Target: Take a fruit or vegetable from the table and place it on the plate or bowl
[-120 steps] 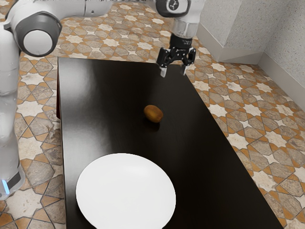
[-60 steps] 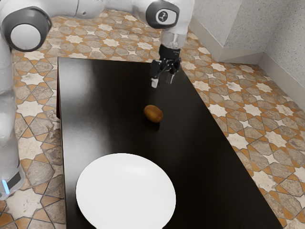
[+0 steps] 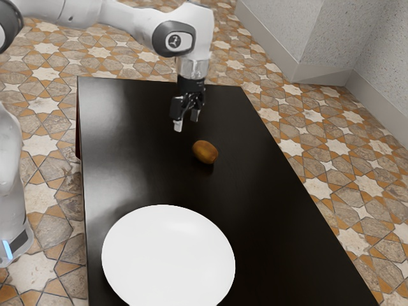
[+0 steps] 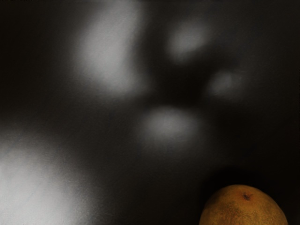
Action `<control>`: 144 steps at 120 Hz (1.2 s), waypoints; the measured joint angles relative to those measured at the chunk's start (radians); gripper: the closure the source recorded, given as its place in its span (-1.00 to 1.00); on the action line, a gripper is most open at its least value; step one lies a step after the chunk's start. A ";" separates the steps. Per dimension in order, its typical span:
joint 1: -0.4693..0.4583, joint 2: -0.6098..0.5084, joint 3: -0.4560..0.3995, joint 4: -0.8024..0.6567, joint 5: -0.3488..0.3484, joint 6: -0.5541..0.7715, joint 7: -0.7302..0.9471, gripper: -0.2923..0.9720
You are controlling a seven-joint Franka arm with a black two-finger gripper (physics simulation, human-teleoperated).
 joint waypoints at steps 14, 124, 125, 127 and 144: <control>0.017 0.001 0.054 -0.006 0.002 0.030 -0.001 -0.54; -0.098 0.170 0.047 0.034 -0.005 0.202 0.163 -0.54; -0.098 0.172 0.047 0.034 -0.005 0.203 0.165 -0.54; -0.098 0.176 0.047 0.034 -0.007 0.204 0.168 -0.54; -0.100 0.208 0.047 0.034 -0.028 0.214 0.195 -0.54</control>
